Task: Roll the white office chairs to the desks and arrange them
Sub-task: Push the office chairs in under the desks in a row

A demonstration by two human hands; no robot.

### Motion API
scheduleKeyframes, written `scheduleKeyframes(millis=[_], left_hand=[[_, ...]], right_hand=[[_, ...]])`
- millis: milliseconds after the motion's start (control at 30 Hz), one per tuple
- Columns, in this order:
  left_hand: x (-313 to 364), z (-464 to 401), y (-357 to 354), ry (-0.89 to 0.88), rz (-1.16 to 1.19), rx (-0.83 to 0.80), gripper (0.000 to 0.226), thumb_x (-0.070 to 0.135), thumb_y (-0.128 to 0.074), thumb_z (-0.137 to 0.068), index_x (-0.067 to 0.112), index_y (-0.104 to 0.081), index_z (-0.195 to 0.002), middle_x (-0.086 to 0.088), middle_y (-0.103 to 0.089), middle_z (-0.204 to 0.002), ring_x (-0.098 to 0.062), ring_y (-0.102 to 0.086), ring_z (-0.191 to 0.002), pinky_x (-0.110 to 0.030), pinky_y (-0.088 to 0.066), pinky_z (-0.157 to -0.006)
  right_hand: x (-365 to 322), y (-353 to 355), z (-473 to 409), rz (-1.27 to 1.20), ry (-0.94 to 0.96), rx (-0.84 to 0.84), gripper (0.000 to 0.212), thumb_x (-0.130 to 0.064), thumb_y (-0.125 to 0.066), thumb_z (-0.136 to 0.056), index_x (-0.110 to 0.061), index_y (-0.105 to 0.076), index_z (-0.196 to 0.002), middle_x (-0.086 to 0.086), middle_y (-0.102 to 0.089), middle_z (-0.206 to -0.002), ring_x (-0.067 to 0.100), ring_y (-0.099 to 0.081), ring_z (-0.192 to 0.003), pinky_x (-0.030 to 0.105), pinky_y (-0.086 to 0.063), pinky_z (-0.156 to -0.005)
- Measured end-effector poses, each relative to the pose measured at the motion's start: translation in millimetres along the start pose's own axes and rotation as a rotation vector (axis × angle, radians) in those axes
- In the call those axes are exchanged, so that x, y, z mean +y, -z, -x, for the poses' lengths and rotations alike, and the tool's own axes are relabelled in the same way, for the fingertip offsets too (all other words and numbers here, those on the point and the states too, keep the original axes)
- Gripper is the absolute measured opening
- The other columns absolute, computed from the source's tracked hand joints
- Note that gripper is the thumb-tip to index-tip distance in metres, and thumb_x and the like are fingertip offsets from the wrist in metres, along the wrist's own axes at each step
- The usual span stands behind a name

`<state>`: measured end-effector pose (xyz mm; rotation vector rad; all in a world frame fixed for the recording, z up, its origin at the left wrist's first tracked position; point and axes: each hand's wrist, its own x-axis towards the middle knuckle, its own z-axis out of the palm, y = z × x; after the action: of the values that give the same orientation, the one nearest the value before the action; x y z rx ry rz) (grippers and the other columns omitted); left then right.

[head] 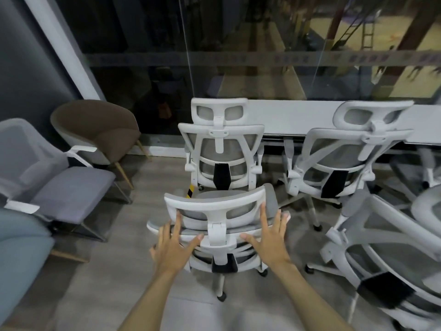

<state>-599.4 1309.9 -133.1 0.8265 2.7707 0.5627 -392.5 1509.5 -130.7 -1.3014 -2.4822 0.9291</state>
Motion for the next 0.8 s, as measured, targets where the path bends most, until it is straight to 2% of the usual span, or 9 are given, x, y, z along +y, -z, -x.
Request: scheduleKeyframes(millis=[67, 233, 367, 433, 633, 800], left_hand=[[-11, -13, 6, -0.016, 0.026, -0.035, 0.100, 0.099, -0.025, -0.070, 0.056, 0.011, -0.152, 0.005, -0.012, -0.163, -0.020, -0.015, -0.151, -0.057, -0.034, -0.112], [-40, -47, 14, -0.105, 0.124, -0.069, 0.098, 0.090, -0.037, -0.077, 0.055, 0.013, -0.153, 0.004, 0.010, -0.167, -0.021, 0.006, -0.155, -0.056, -0.023, -0.120], [-54, -58, 13, -0.153, 0.124, -0.069, 0.099, 0.091, -0.037, -0.077, 0.054, 0.016, -0.152, 0.006, 0.016, -0.167, -0.020, 0.011, -0.155, -0.057, -0.022, -0.121], [-56, -59, 14, -0.158, 0.140, -0.070, 0.098, 0.091, -0.037, -0.077, 0.056, 0.017, -0.151, 0.008, 0.016, -0.167, -0.018, 0.012, -0.155, -0.057, -0.022, -0.122], [-52, -56, 18, -0.160, 0.138, -0.047, 0.096, 0.091, -0.038, -0.078, 0.059, 0.017, -0.150, 0.007, 0.007, -0.167, -0.018, 0.006, -0.155, -0.057, -0.020, -0.121], [-48, -49, 21, -0.127, 0.070, -0.026, 0.094, 0.094, -0.031, -0.077, 0.059, 0.019, -0.149, 0.005, -0.003, -0.167, -0.019, -0.009, -0.153, -0.056, -0.029, -0.114]], right_hand=[[-13, -9, -2, 0.012, -0.003, 0.014, 0.111, -0.076, -0.057, -0.083, -0.048, 0.024, -0.153, 0.015, 0.027, -0.166, 0.029, 0.039, -0.147, 0.046, -0.012, -0.125], [-36, -39, -3, 0.091, -0.046, 0.073, 0.112, -0.081, -0.055, -0.078, -0.050, 0.023, -0.154, 0.016, 0.017, -0.168, 0.034, 0.027, -0.152, 0.050, -0.018, -0.124], [-38, -56, 0, 0.207, -0.074, 0.126, 0.111, -0.094, -0.034, -0.075, -0.040, 0.015, -0.159, 0.029, 0.002, -0.166, 0.045, 0.015, -0.153, 0.058, -0.015, -0.123], [-41, -56, -2, 0.220, -0.096, 0.092, 0.114, -0.095, -0.030, -0.073, -0.037, 0.015, -0.160, 0.028, 0.006, -0.166, 0.046, 0.018, -0.152, 0.056, -0.012, -0.124], [-45, -49, -10, 0.148, -0.101, 0.031, 0.118, -0.091, -0.034, -0.067, -0.037, 0.021, -0.157, 0.023, 0.028, -0.163, 0.041, 0.037, -0.146, 0.055, -0.005, -0.124], [-45, -40, -12, 0.113, -0.060, 0.004, 0.117, -0.090, -0.035, -0.067, -0.040, 0.023, -0.155, 0.014, 0.036, -0.162, 0.036, 0.042, -0.144, 0.051, -0.012, -0.124]])
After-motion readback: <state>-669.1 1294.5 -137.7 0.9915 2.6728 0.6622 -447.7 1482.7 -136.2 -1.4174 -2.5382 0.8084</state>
